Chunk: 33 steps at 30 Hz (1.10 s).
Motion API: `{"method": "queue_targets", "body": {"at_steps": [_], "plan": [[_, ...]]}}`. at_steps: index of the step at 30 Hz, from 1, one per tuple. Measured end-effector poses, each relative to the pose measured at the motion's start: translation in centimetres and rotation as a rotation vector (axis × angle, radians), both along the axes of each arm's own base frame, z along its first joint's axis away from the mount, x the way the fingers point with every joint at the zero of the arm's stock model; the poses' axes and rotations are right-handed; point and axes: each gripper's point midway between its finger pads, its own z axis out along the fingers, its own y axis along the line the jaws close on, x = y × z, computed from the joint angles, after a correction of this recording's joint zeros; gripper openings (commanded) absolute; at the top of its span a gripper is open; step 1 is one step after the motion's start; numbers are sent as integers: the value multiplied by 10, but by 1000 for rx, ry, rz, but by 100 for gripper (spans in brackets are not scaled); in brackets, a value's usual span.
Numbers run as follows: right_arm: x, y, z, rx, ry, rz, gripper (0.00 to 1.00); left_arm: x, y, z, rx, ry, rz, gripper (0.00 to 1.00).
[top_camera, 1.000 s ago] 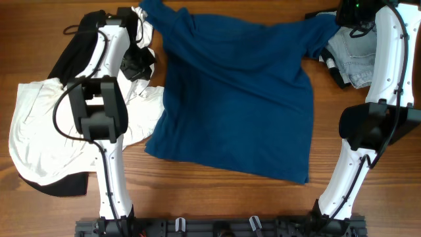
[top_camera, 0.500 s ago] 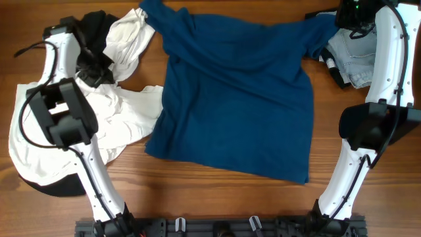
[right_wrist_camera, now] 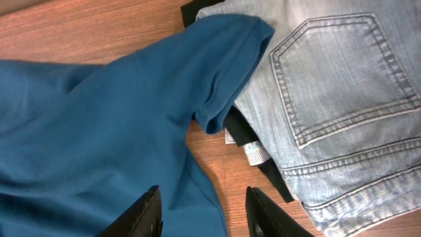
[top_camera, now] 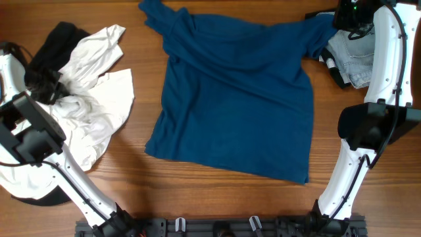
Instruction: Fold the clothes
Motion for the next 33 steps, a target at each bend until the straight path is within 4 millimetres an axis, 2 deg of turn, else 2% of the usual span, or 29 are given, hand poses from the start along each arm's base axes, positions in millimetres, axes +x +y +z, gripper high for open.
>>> {"method": "queue_targets", "body": {"at_steps": [6, 13, 14, 16, 19, 21, 23, 26, 27, 30, 33], "plan": [[-1, 12, -1, 0, 10, 22, 43, -21, 42, 0, 23, -4, 92, 4], [-3, 15, -2, 2, 21, 27, 46, -65, 99, 0, 38, -1, 235, 4], [-3, 15, -2, 2, 21, 27, 47, -73, 107, 0, 40, 1, 256, 12], [-3, 15, -2, 2, 21, 28, 49, -84, 116, 0, 37, 3, 277, 35], [-3, 19, -2, 1, 21, 34, 50, -88, 117, 2, 51, 16, 258, 40], [-2, 23, -2, 1, 22, 43, 52, -84, 114, 2, 80, 37, 229, 44], [-2, 28, -2, 2, 23, 54, 53, -79, 108, 1, 127, 74, 187, 54], [-2, 33, -2, 1, 24, 63, 55, -53, 83, 3, 180, 98, 90, 64], [-2, 34, -2, 1, 24, 65, 56, -41, 70, 4, 191, 96, 51, 66], [-2, 34, -2, 0, 24, 68, 58, 7, 12, 8, 212, 65, -107, 72], [-2, 34, -2, -4, 25, 75, 61, 40, -46, 16, 220, 38, -241, 76]]}}
